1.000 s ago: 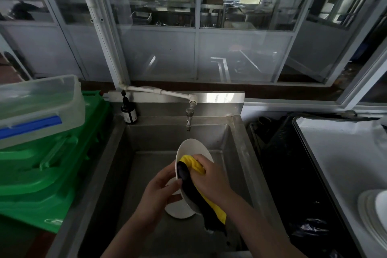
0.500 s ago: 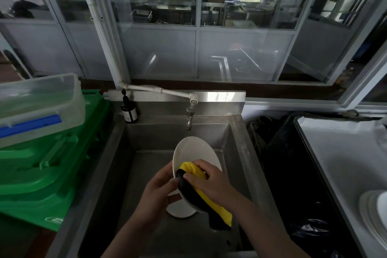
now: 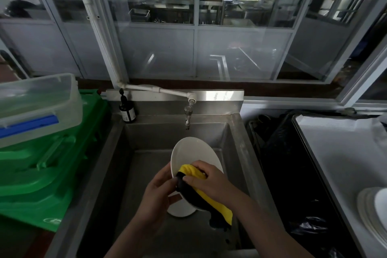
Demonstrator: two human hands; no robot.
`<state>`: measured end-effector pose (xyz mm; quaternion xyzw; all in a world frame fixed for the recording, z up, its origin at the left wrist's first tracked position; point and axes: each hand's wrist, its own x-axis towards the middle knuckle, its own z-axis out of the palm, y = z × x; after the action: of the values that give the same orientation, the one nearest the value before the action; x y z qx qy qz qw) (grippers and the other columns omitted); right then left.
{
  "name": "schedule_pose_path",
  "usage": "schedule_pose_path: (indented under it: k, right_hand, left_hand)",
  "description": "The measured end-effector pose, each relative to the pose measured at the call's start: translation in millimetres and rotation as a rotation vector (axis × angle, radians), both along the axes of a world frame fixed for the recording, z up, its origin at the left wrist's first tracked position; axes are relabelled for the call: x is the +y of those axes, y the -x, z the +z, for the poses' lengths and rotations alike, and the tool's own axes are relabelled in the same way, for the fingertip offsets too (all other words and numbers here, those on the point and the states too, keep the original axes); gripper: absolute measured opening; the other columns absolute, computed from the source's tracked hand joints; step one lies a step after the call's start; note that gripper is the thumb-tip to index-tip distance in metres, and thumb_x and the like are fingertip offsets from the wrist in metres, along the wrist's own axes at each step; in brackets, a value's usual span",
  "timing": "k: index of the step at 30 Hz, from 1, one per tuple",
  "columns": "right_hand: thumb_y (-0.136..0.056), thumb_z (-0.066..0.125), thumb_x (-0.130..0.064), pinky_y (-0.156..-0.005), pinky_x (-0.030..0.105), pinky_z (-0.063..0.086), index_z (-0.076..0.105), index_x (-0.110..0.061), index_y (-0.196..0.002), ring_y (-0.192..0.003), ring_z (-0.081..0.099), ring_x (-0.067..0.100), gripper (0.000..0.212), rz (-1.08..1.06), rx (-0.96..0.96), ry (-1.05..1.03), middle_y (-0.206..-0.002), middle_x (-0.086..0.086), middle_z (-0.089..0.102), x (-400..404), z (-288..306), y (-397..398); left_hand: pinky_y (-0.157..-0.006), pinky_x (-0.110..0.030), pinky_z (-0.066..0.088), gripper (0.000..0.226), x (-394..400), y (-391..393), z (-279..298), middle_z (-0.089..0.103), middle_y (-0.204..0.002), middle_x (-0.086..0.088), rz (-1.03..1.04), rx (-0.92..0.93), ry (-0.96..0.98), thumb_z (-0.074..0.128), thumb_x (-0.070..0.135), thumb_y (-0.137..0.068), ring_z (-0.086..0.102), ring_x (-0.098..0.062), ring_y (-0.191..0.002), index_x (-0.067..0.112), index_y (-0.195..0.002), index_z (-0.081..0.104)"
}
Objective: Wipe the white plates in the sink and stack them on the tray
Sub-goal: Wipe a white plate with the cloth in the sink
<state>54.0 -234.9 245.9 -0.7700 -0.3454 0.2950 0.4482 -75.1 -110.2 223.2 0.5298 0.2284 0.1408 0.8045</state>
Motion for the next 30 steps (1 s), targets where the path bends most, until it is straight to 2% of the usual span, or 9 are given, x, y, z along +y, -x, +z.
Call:
schedule_pose_path:
  k: [4, 9, 12, 14, 16, 19, 26, 30]
  right_hand:
    - [-0.082, 0.068, -0.053, -0.078, 0.026, 0.05, 0.061, -0.035, -0.097, -0.092, 0.058, 0.005, 0.025, 0.021, -0.006, 0.047, -0.096, -0.01, 0.061, 0, -1, -1]
    - [-0.077, 0.07, -0.058, -0.076, 0.027, 0.049, 0.056, -0.038, -0.093, -0.09, 0.057, 0.005, 0.029, -0.034, -0.052, 0.066, -0.089, -0.014, 0.059, 5, -2, 3]
    - [-0.077, 0.071, -0.058, -0.078, 0.027, 0.051, 0.057, -0.037, -0.1, -0.093, 0.058, 0.006, 0.034, 0.014, -0.047, 0.099, -0.097, -0.012, 0.06, 1, -1, 1]
    - [-0.076, 0.071, -0.058, -0.078, 0.028, 0.052, 0.056, -0.035, -0.102, -0.094, 0.058, 0.007, 0.037, 0.049, -0.062, 0.133, -0.099, -0.01, 0.06, -2, 0, 0]
    - [-0.075, 0.071, -0.058, -0.077, 0.028, 0.052, 0.055, -0.035, -0.103, -0.093, 0.058, 0.007, 0.039, 0.07, -0.091, 0.171, -0.099, -0.01, 0.06, -5, 0, 1]
    - [-0.076, 0.072, -0.056, -0.078, 0.03, 0.051, 0.055, -0.036, -0.107, -0.094, 0.057, 0.008, 0.041, 0.076, -0.127, 0.206, -0.101, -0.01, 0.059, -7, -2, 1]
    - [-0.077, 0.075, -0.051, -0.066, 0.021, 0.041, 0.055, -0.035, -0.108, -0.091, 0.055, 0.008, 0.04, 0.111, -0.168, 0.246, -0.097, -0.014, 0.056, -21, -6, -5]
    - [-0.077, 0.075, -0.05, -0.07, 0.023, 0.044, 0.054, -0.037, -0.105, -0.09, 0.056, 0.007, 0.037, 0.133, -0.16, 0.264, -0.094, -0.016, 0.054, -30, -14, -9]
  left_hand:
    - [-0.07, -0.034, 0.058, 0.042, -1, -3, 0, 0.073, -0.113, -0.011, 0.03, 0.028, -0.007, 0.053, 0.004, -0.094, 0.072, -0.024, -0.093, 0.026, -0.129, 0.064]
    - [-0.075, -0.038, 0.058, 0.039, 1, -7, 0, 0.071, -0.114, -0.019, 0.044, 0.074, -0.019, 0.055, 0.011, -0.097, 0.068, -0.032, -0.099, 0.03, -0.129, 0.065]
    - [-0.076, -0.039, 0.058, 0.039, -1, -7, -1, 0.074, -0.108, -0.015, 0.054, 0.081, -0.015, 0.054, 0.008, -0.097, 0.071, -0.03, -0.095, 0.029, -0.128, 0.066]
    - [-0.065, -0.032, 0.056, 0.038, -3, -8, -2, 0.075, -0.098, -0.012, 0.081, 0.097, -0.002, 0.053, 0.005, -0.097, 0.071, -0.022, -0.078, 0.026, -0.127, 0.066]
    - [-0.054, -0.028, 0.053, 0.037, -2, -9, -4, 0.075, -0.095, -0.013, 0.113, 0.117, 0.01, 0.051, 0.005, -0.099, 0.071, -0.02, -0.071, 0.022, -0.128, 0.064]
    - [-0.054, -0.03, 0.054, 0.036, 0, -11, -5, 0.075, -0.1, -0.015, 0.14, 0.13, 0.03, 0.049, 0.005, -0.1, 0.073, -0.024, -0.076, 0.021, -0.129, 0.063]
    - [-0.072, -0.041, 0.058, 0.037, 5, -14, -3, 0.073, -0.113, -0.011, 0.143, 0.162, -0.007, 0.05, 0.009, -0.1, 0.07, -0.035, -0.103, 0.027, -0.131, 0.062]
    - [-0.072, -0.04, 0.059, 0.037, 5, -17, -2, 0.075, -0.109, -0.008, 0.14, 0.179, -0.029, 0.051, 0.009, -0.1, 0.069, -0.035, -0.104, 0.027, -0.131, 0.062]
